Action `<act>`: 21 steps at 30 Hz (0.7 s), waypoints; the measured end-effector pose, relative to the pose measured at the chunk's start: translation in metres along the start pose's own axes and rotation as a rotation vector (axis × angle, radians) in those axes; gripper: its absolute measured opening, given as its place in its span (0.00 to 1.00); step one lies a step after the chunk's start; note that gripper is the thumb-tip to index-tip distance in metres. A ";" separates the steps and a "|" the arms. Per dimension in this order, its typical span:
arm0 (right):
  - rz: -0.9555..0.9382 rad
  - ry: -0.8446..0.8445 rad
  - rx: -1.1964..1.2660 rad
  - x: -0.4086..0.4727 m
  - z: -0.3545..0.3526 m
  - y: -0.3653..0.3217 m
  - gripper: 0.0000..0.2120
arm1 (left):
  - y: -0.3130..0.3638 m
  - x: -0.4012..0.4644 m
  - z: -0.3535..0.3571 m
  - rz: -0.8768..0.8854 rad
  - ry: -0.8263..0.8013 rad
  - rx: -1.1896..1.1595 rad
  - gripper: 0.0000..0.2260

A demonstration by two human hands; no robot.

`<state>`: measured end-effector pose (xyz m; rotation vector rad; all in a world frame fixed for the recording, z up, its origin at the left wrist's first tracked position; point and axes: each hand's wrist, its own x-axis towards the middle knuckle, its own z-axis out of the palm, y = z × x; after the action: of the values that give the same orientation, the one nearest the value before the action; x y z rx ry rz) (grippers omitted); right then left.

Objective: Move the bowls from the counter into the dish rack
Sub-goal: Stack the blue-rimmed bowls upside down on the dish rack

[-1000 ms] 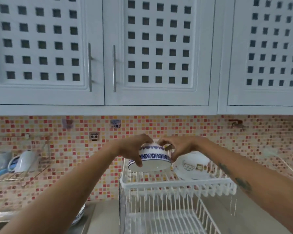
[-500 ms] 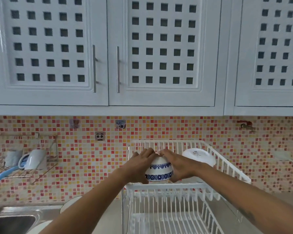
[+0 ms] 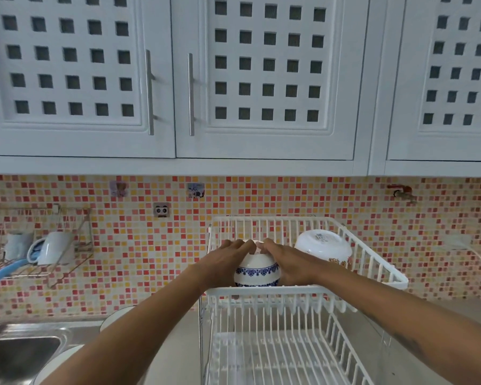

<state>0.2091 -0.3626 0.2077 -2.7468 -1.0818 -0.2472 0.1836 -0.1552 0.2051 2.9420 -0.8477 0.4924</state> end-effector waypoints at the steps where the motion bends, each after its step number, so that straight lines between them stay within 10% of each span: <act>1: -0.002 0.000 -0.005 -0.001 -0.001 -0.002 0.36 | 0.000 0.000 0.001 -0.002 -0.003 0.003 0.32; 14: 0.089 -0.031 0.135 -0.004 -0.001 -0.002 0.28 | -0.006 0.002 0.007 -0.017 -0.075 0.019 0.36; 21: 0.317 -0.039 0.455 0.004 -0.014 -0.010 0.31 | 0.002 0.014 -0.017 -0.292 -0.146 -0.419 0.43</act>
<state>0.2038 -0.3558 0.2230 -2.4597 -0.5990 0.0893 0.1888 -0.1618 0.2259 2.6621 -0.4454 0.0698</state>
